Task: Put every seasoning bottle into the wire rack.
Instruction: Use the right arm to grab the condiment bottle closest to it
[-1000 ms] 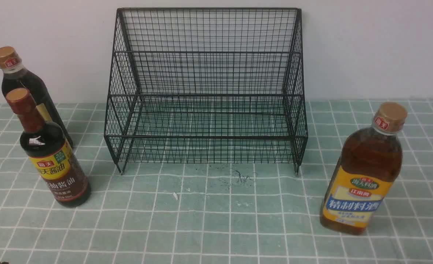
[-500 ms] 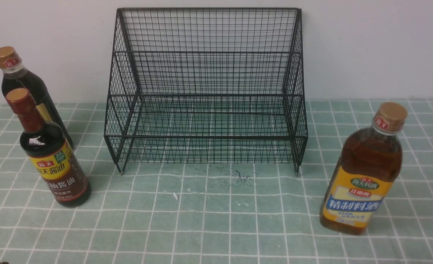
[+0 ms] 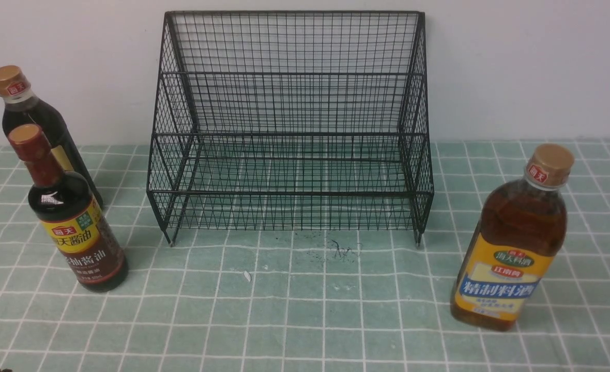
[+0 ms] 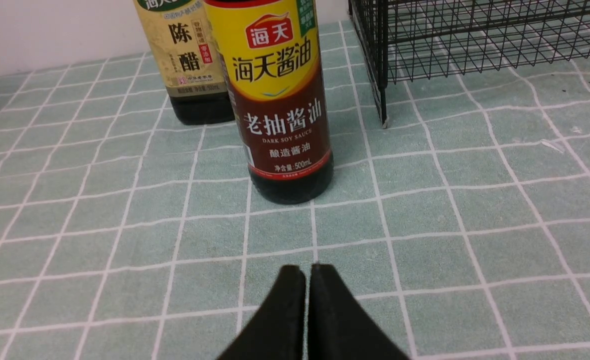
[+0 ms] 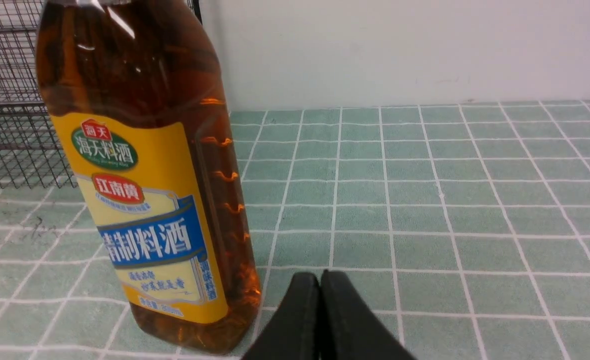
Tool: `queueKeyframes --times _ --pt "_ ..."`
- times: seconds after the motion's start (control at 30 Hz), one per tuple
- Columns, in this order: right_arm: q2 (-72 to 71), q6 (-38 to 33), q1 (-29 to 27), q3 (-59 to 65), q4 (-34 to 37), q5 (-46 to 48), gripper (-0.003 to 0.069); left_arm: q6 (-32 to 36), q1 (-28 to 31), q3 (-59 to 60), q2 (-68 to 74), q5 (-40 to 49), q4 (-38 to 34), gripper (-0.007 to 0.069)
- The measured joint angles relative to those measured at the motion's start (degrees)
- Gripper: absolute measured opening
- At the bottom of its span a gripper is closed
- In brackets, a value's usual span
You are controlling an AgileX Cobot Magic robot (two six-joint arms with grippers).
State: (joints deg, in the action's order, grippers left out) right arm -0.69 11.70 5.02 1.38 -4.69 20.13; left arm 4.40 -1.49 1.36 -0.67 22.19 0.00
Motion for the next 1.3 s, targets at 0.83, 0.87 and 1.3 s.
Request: queueKeyframes --times 0.83,0.87,1.3 --pt "2.78 5.86 0.91 -10.50 6.62 -24.19 -0.0015 0.00 0.00 0.00 0.00 0.00 0.00 -0.0006" --pt "4.73 5.86 1.36 -13.17 4.69 -21.66 -0.0013 0.00 0.00 0.00 0.00 0.00 0.00 -0.0006" --pt "38.33 4.61 12.12 -31.72 -4.97 -16.44 0.0269 0.00 0.00 0.00 0.00 0.00 0.00 -0.0006"
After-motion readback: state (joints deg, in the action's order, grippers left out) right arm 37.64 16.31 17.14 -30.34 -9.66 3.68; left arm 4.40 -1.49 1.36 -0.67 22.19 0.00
